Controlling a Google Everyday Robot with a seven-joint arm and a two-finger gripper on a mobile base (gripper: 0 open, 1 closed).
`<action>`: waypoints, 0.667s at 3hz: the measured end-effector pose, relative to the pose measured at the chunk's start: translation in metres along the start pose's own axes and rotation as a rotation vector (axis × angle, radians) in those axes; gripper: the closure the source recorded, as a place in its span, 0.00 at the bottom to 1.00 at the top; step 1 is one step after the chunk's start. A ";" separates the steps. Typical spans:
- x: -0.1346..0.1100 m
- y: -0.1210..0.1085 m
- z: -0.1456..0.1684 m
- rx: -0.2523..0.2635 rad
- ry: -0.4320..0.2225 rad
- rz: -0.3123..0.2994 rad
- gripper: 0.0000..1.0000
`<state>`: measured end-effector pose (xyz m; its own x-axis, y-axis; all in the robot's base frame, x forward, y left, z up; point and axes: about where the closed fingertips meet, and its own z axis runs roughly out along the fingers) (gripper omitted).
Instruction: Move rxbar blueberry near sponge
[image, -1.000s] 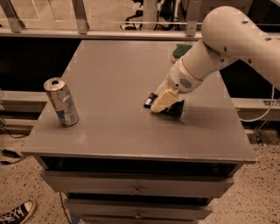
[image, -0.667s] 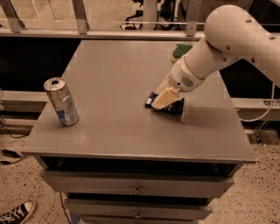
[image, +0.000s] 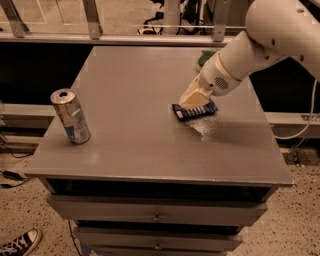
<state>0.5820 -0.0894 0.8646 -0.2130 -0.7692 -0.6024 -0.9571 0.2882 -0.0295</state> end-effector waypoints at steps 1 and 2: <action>-0.006 -0.012 -0.016 0.025 -0.018 -0.011 1.00; -0.005 -0.015 -0.027 0.014 -0.012 -0.042 0.85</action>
Offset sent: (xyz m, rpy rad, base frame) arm 0.0039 -0.0332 0.0374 -0.0221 -0.0398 0.0796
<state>0.5916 -0.1054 0.8896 -0.1702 -0.7739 -0.6100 -0.9623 0.2638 -0.0661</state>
